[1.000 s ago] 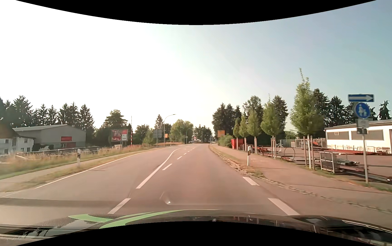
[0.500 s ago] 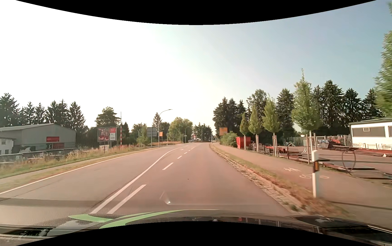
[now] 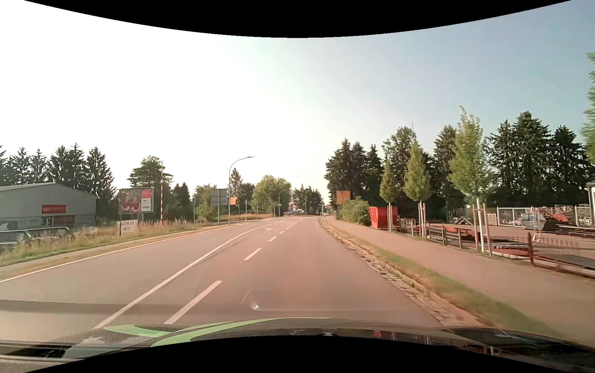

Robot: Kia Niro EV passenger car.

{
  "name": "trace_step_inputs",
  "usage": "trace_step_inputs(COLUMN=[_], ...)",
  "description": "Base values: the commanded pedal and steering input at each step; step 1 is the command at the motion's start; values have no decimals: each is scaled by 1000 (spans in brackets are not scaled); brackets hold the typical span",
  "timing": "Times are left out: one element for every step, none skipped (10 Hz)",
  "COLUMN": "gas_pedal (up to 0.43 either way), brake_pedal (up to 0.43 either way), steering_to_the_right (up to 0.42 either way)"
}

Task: Follow the waypoints while adhering to traffic rules and regulations

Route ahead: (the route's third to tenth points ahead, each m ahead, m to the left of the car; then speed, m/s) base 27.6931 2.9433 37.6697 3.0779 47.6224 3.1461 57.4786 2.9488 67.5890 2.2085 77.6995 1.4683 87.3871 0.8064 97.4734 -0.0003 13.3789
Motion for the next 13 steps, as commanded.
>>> trace_step_inputs(gas_pedal=[177, 177, 169, 169, 169, 157, 150, 138, 130, 118, 98, 87, 87], brake_pedal=[0, 0, 0, 0, 0, 0, 0, 0, 0, 0, 0, 0, 0], steering_to_the_right=[1, 2, 2, 1, 2, 2, 2, 2, 2, 2, 2, 2, 2])
